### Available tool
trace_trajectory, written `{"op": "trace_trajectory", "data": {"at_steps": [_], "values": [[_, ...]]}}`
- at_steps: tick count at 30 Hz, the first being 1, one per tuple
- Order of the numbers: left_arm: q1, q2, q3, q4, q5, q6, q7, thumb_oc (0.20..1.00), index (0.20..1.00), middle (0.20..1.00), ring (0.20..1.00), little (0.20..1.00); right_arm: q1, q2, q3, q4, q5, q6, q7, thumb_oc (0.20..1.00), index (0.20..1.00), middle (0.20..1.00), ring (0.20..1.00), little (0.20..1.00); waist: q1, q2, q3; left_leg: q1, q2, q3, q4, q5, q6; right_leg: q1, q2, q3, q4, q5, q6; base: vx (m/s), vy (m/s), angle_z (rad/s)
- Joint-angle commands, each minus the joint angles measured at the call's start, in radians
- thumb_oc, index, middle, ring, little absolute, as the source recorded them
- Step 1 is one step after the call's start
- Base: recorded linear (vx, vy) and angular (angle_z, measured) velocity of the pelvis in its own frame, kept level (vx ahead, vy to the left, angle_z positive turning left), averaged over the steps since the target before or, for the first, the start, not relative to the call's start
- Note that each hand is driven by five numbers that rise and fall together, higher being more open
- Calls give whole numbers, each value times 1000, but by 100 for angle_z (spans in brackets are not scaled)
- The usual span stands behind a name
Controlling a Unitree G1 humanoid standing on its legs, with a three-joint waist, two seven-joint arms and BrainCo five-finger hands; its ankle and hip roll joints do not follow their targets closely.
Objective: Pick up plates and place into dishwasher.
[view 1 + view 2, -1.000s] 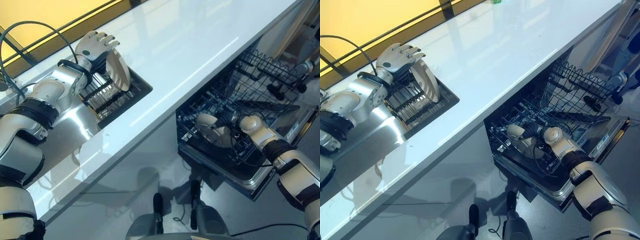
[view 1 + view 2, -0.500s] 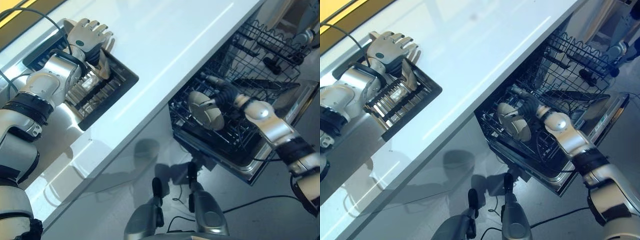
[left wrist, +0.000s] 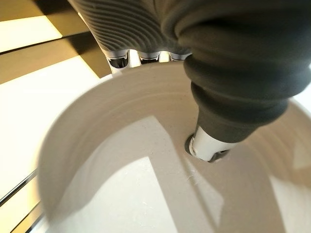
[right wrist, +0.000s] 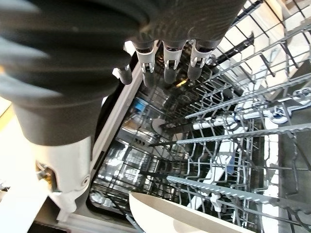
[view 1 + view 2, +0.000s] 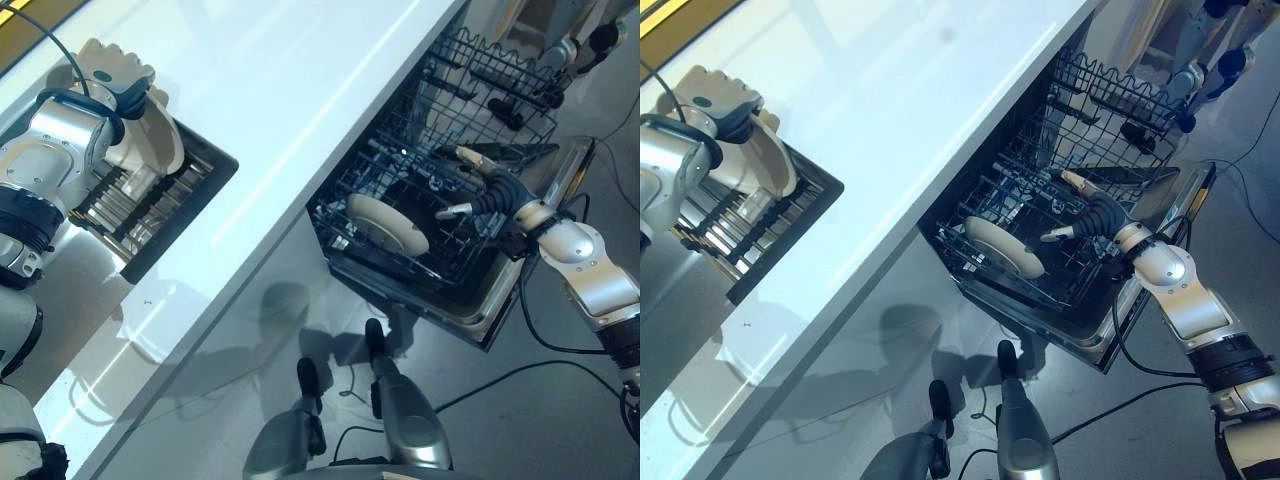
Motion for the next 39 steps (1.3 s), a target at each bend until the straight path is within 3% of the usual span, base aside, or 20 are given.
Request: {"op": "trace_trajectory", "data": {"at_steps": [1,6,10,14,16,20,26,30,35,39], "values": [[-10,91,41,33,23,38,-24,200,200,200,200,200,-5,-61,-80,-109,14,-78,-13,1000,1000,1000,1000,1000,-5,10,-38,-50,-42,-1,7,-41,7,53,-9,-30,33,-136,105,0,0,0],[30,121,62,25,31,6,-38,200,200,200,200,200,19,-69,-102,-126,33,-72,-7,1000,1000,1000,1000,1000,3,22,-72,-23,-48,-10,7,-48,8,88,-11,-41,30,-144,104,23,-19,3],[48,152,72,8,-26,-3,16,200,200,200,200,200,49,-75,-119,-140,54,-74,-1,1000,1000,1000,1000,1000,7,33,-101,-3,-50,-11,7,-57,10,113,-10,-45,24,-152,101,32,-17,3],[77,165,124,-9,-204,2,160,200,200,200,200,200,66,-57,-113,-168,52,-78,-8,1000,1000,1000,1000,1000,23,31,-127,11,-49,-17,7,-62,10,136,-8,-52,19,-158,100,8,-56,9],[119,165,186,-15,-305,-29,243,200,200,200,200,200,85,-44,-121,-191,58,-98,-5,1000,1000,1000,1000,1000,33,29,-147,19,-48,-21,7,-64,10,149,-7,-56,16,-162,100,15,-73,11],[201,151,313,-56,-379,-130,335,200,200,200,200,200,106,-5,-142,-224,72,-147,1,1000,1000,1000,1000,1000,57,25,-189,40,-43,-25,7,-70,10,177,-4,-67,13,-172,98,36,-81,3],[290,73,439,-140,-563,-225,384,200,200,200,200,200,32,69,-81,-233,37,-201,-88,1000,1000,1000,1000,1000,97,17,-253,68,-37,-40,7,-80,10,216,1,-83,10,-190,93,32,-76,7],[361,-38,532,-196,-711,-306,358,200,200,200,200,200,-45,139,-20,-213,-2,-206,-141,1000,1000,1000,1000,1000,125,8,-290,86,-33,-52,7,-85,10,241,5,-93,9,-201,88,34,-73,8],[351,-177,530,-245,-835,-375,296,200,200,200,200,200,-205,217,76,-123,-64,-185,-245,1000,1000,1000,1000,1000,154,-6,-320,105,-29,-68,9,-90,9,268,12,-105,7,-213,79,10,-74,9],[351,-242,506,-284,-880,-424,249,200,200,200,200,200,-280,257,129,-47,-68,-149,-280,1000,1000,1000,1000,1000,171,-18,-337,114,-27,-80,9,-91,9,282,13,-113,6,-217,76,-1,-59,9]]}}
